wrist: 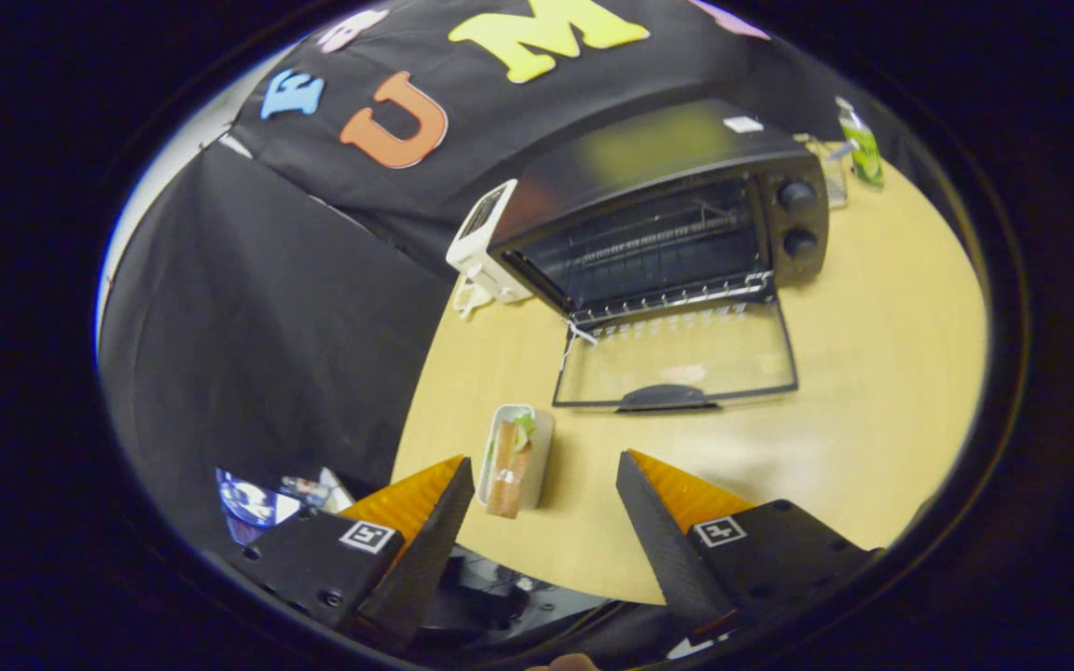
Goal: Open the toaster oven, put the food inside, and close the toaster oven door.
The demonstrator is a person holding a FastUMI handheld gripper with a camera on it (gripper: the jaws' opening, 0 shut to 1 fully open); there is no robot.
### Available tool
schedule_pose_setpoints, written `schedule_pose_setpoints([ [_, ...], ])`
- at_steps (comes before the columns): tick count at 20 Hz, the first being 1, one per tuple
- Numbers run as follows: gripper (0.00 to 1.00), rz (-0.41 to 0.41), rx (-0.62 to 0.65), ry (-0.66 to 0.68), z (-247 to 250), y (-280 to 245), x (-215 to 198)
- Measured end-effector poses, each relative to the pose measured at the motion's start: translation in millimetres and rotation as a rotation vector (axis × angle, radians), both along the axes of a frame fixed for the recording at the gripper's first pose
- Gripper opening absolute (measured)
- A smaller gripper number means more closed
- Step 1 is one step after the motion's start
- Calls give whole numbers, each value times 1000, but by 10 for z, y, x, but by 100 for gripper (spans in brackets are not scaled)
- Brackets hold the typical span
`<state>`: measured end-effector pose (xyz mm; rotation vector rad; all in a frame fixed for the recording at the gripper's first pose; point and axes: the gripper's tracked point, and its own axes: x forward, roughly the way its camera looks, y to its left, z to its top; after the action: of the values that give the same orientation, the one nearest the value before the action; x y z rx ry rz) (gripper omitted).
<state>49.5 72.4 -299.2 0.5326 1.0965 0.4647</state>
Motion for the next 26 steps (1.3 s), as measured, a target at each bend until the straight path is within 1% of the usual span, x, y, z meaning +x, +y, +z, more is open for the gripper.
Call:
schedule_pose_setpoints([
  [2,100,-5,69,87,-114,174,-3],
  [4,98,13,101,139,-253,317,5],
  [10,90,101,116,197,-527,681,11],
  [11,87,113,111,206,-578,721,6],
  [16,76,154,100,274,-800,881,-61],
  [18,65,180,94,296,-834,908,-111],
  [21,41,191,78,297,-868,910,-133],
  [24,37,193,73,306,-848,893,-151],
  [26,33,205,73,286,-755,886,-174],
])
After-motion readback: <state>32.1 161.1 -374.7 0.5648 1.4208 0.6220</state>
